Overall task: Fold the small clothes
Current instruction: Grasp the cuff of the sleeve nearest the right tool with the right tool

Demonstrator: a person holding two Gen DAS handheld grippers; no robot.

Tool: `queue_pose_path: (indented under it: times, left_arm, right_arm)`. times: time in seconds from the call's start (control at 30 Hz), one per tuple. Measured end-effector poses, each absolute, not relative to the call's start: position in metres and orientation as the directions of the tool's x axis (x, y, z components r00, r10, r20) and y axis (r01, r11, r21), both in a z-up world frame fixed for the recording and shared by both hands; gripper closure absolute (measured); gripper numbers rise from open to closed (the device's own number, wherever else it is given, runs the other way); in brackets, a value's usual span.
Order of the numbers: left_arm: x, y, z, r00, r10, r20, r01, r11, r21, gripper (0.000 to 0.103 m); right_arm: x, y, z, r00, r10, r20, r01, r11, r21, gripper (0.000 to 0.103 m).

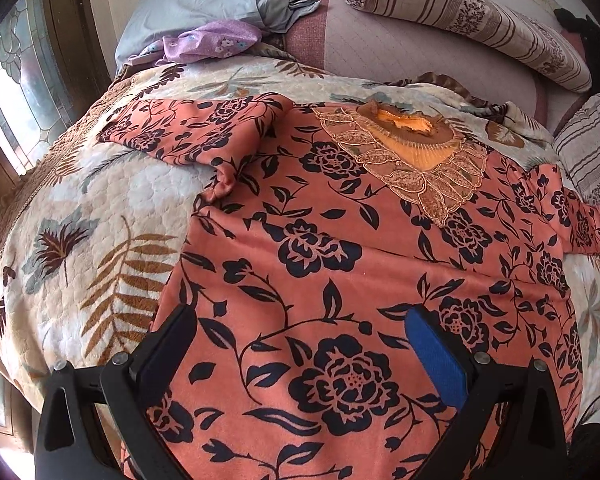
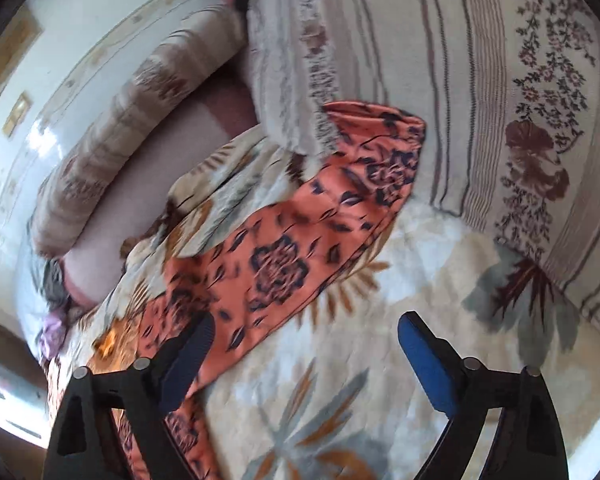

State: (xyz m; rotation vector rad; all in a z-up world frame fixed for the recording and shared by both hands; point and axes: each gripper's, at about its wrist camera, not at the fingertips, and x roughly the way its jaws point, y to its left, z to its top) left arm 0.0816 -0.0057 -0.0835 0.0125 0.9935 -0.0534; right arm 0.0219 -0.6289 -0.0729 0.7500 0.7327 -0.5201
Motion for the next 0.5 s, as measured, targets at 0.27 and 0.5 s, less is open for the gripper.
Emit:
queue_pose_path:
  times: [0.27,0.5]
  left_arm:
    - [0.114,-0.013,-0.087,0.559,-0.067,-0.826,0.042,0.998,-0.052,0.000]
    - [0.129,-0.014,-0.096,0.553,-0.085,-0.829,0.048,0.996,-0.071,0.000]
  right_arm:
    - [0.080,-0.712,-0.119,0.518,-0.263,-0.814,0.789,0.514,0.336,0.030]
    - [0.095,-0.736,-0.136,0.464,-0.334,-0.820,0.856,0.407,0.319,0.060]
